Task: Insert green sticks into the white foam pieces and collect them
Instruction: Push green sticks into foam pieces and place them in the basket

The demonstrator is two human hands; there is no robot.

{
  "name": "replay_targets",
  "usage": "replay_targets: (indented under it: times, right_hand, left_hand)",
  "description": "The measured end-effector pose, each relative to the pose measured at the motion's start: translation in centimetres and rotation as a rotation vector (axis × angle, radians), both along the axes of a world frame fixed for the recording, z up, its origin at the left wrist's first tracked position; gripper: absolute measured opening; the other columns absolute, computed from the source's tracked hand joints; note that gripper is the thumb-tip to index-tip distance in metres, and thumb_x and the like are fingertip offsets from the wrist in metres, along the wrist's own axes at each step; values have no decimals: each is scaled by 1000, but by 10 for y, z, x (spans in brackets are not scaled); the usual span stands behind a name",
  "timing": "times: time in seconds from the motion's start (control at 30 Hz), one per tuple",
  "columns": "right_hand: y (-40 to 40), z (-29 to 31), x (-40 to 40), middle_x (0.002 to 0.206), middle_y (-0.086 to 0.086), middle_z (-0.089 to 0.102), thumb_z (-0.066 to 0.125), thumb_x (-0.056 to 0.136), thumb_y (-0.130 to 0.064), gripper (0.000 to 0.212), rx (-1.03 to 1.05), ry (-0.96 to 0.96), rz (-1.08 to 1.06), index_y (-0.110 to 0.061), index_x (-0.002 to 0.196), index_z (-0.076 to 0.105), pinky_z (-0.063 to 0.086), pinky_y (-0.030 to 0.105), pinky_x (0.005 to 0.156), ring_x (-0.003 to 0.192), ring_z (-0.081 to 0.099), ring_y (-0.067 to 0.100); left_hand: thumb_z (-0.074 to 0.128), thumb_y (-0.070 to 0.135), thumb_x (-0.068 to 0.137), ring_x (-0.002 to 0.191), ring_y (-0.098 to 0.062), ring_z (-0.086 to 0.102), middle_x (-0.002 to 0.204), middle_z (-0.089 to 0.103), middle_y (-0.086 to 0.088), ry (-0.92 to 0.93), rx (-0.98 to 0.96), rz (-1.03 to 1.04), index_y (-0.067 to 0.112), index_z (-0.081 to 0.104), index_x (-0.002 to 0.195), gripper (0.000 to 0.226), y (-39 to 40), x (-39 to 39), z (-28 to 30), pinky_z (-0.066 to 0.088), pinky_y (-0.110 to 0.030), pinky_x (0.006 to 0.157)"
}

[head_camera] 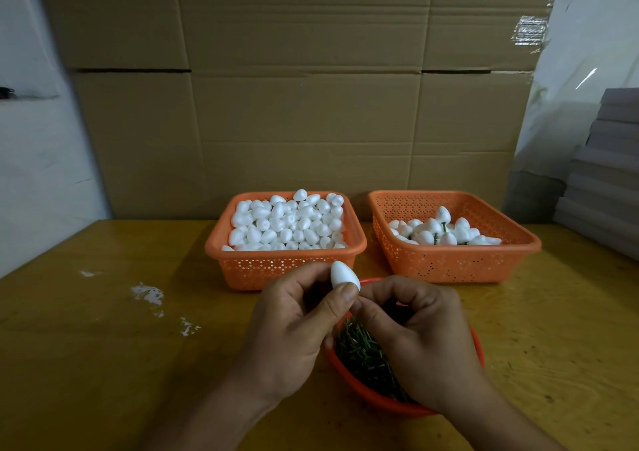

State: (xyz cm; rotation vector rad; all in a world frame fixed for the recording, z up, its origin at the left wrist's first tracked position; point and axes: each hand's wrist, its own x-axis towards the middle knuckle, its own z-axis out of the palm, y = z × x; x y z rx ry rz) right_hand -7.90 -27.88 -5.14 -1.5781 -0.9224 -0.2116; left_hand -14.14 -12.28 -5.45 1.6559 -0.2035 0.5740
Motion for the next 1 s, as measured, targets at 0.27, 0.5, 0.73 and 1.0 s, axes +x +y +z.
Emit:
replay_targets:
  times: [0.27,0.5,0.73,1.0]
  right_hand:
    - [1,3,6,72,7,73,74,79,-34,10,42,122,-10,-26,82,79,53,36,55,61,65,27]
    - [-19,18,84,67,-9,71,73,89,-21,18,-119,78,-404,-28,73,72,43,14,51,54,59,-1]
    - [-38,23,168,77,-2,72,66,94,-31,18,-340,94,-815,-18,92,79,58,42,67,77,67,25]
    - [-40,28,202,84,8,66,66,87,-39,26,-660,258,-962,-15,76,69,51,45,90,100,59,33]
  left_hand:
    - [73,47,84,47,1,50,58,57,9,25,-78,-53,35,69,117,36,-3,-1,2,42,-11,46]
    - [58,60,84,51,-6,39,57,43,8,60,-53,-25,34,71,102,35,-5,0,-5,31,-18,45]
    - [56,60,86,49,-7,36,54,39,8,48,-15,11,30,71,94,34,-4,4,-9,30,-21,46]
    - [54,62,84,46,-3,37,51,40,9,57,0,23,27,72,85,39,-3,6,-12,32,-17,46]
